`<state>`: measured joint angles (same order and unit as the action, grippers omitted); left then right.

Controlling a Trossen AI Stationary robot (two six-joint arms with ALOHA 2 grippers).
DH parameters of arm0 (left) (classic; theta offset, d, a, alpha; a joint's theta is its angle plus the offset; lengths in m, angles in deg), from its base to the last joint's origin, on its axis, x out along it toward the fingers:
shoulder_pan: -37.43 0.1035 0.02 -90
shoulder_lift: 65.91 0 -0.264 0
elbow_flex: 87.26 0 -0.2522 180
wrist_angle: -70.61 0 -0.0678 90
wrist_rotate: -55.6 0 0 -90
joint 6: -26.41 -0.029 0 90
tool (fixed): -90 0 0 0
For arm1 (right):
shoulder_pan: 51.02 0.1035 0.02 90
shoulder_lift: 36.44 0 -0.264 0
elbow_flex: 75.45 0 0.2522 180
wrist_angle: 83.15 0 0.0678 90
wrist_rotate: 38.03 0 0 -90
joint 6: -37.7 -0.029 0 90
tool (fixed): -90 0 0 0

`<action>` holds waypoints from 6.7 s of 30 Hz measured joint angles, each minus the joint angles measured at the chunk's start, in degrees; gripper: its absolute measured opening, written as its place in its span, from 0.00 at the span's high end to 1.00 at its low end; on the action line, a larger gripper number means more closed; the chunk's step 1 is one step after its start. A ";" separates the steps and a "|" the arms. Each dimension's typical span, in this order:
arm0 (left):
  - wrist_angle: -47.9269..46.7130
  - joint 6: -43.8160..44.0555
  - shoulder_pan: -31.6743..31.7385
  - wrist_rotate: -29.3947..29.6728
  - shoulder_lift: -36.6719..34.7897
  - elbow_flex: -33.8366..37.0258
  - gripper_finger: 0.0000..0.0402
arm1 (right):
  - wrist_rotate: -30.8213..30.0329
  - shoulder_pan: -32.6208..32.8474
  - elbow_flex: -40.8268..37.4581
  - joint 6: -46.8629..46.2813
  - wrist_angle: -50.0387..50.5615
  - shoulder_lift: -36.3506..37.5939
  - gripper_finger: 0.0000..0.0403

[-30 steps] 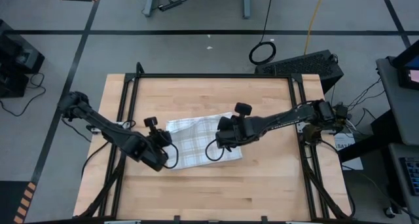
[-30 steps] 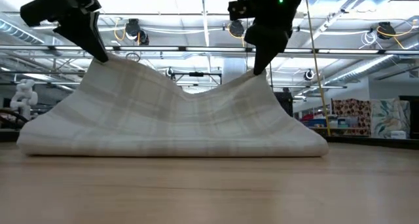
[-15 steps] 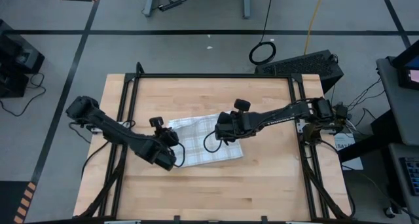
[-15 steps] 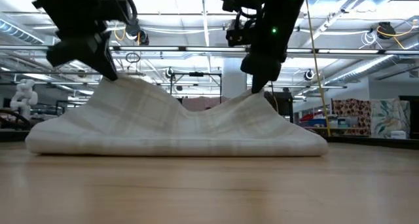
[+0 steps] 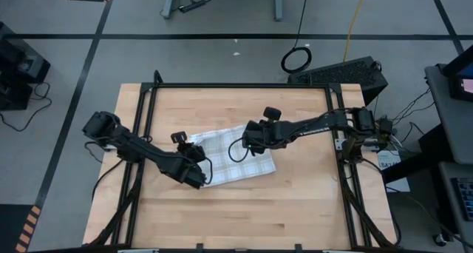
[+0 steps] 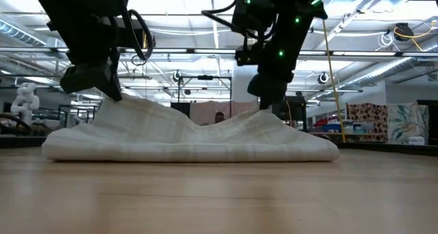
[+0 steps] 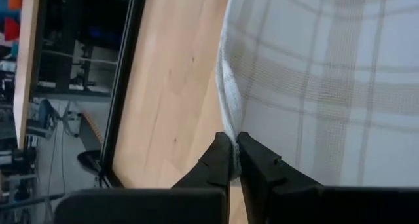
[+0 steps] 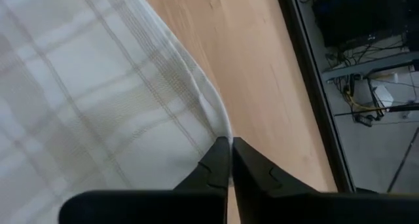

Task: Roll towel
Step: Roll the towel

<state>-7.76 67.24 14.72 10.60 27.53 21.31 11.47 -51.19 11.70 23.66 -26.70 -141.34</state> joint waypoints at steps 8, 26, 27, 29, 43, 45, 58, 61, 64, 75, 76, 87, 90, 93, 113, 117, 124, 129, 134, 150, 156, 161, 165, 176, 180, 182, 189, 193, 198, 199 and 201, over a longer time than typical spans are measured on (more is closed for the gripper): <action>-0.45 0.45 2.06 0.01 1.09 0.00 0.96 | 0.01 -0.07 -1.34 -0.27 -3.69 0.00 0.80; -2.39 2.37 4.43 2.03 1.11 0.00 0.77 | -6.38 7.15 -1.31 -12.04 3.06 0.35 0.45; -3.49 2.82 4.74 2.77 1.11 0.00 0.72 | -6.45 7.77 -1.31 -12.92 3.76 0.35 0.45; -6.34 3.92 5.41 4.27 1.11 0.00 0.62 | -6.30 9.07 -1.31 -14.48 4.52 0.35 0.45; -20.01 10.87 4.21 8.60 -2.05 0.00 0.31 | -5.90 18.51 -1.31 -23.92 4.30 0.35 0.45; -12.70 5.53 3.43 8.93 -4.00 0.00 0.33 | -6.09 19.70 -1.31 -24.67 4.02 0.35 0.45; 39.97 -15.80 -2.84 5.61 -2.16 0.00 0.61 | -14.59 24.82 -5.06 -24.88 -4.53 0.77 0.68; 47.17 -13.50 -4.60 8.67 0.42 2.84 0.66 | -12.32 24.75 -9.40 -23.32 -15.79 0.76 0.79; 64.18 -16.60 -5.61 9.64 2.45 8.22 0.68 | -11.67 24.66 -12.38 -20.17 -24.32 0.74 0.90; 101.53 -25.07 -4.10 9.24 5.11 28.28 0.70 | -6.38 20.17 -16.87 -0.09 -56.87 0.70 1.00; 102.99 -24.50 -3.88 9.20 5.11 30.07 0.70 | -2.78 19.30 -18.35 2.07 -64.79 0.07 1.00; 104.62 -18.91 -0.88 5.76 4.99 37.11 0.70 | 6.78 8.78 -29.82 -3.08 -86.24 -7.68 1.00; 107.35 -20.08 -1.48 3.95 3.54 37.01 0.70 | 9.13 7.99 -30.15 -4.89 -87.74 -10.19 1.00; 107.92 -19.53 -3.39 -0.95 1.04 36.94 0.70 | 8.93 7.99 -29.94 -6.43 -86.01 -12.76 1.00; 86.33 -27.56 5.55 -0.65 -0.44 36.96 0.70 | 1.55 22.65 -28.82 -30.47 -80.26 -13.68 1.00; 85.39 -37.81 6.15 -0.74 -2.69 36.92 0.70 | -1.93 25.29 -27.41 -28.95 -78.13 -11.40 1.00; 84.14 -40.88 3.08 -5.77 -15.93 34.80 0.70 | -3.55 24.25 -26.83 -17.32 -61.68 4.53 1.00; 84.79 -28.67 -0.09 -23.79 -23.03 34.21 0.70 | -1.37 24.07 -27.00 -17.85 -40.29 13.60 1.00; 79.81 -13.67 -3.41 -29.50 -19.13 34.24 0.70 | -0.28 24.32 -31.79 -22.93 -39.31 14.40 1.00; 70.53 -13.98 1.51 -12.95 -7.38 34.28 0.70 | 5.39 33.93 -34.37 -51.38 -49.01 3.09 1.00; 69.82 -20.01 6.84 -2.95 -8.39 33.93 0.70 | 3.52 37.05 -29.41 -55.98 -48.01 0.50 1.00; 69.76 -26.44 8.02 -4.27 -12.38 31.33 0.70 | -0.73 36.82 -26.29 -49.12 -45.71 3.30 1.00; 69.94 -24.98 5.76 -13.05 -17.40 29.19 0.70 | -1.03 36.26 -24.00 -38.24 -38.62 8.52 1.00; 70.60 -9.66 -1.17 -24.39 -10.04 29.95 0.70 | 4.07 37.00 -25.88 -44.63 -27.84 6.18 1.00; 70.62 -9.77 0.21 -19.41 -4.27 29.54 0.70 | 8.04 38.16 -25.78 -47.57 -32.33 2.10 1.00; 70.70 -10.21 1.09 -16.40 -3.00 29.40 0.70 | 10.19 38.42 -25.64 -47.95 -36.51 0.53 1.00; 72.25 -19.48 6.19 -5.82 -3.24 29.63 0.70 | 10.76 39.83 -25.33 -50.20 -45.65 -1.31 1.00; 72.27 -23.43 8.28 -7.01 -5.68 29.59 0.70 | 10.55 39.84 -24.22 -47.78 -42.42 0.60 1.00; 70.93 -24.62 7.70 -9.97 -12.81 29.30 0.70 | 4.85 40.01 -23.96 -42.07 -39.70 7.12 0.99; 70.70 -24.25 6.95 -11.60 -14.73 29.14 0.70 | 4.74 40.01 -23.94 -40.03 -39.59 8.45 0.98; 71.65 -23.35 4.75 -15.59 -17.39 28.07 0.70 | 4.88 40.71 -23.83 -35.32 -37.70 10.92 0.96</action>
<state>63.89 43.89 19.47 -4.98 10.14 49.38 16.36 -10.48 -12.13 -11.66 -64.41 -130.42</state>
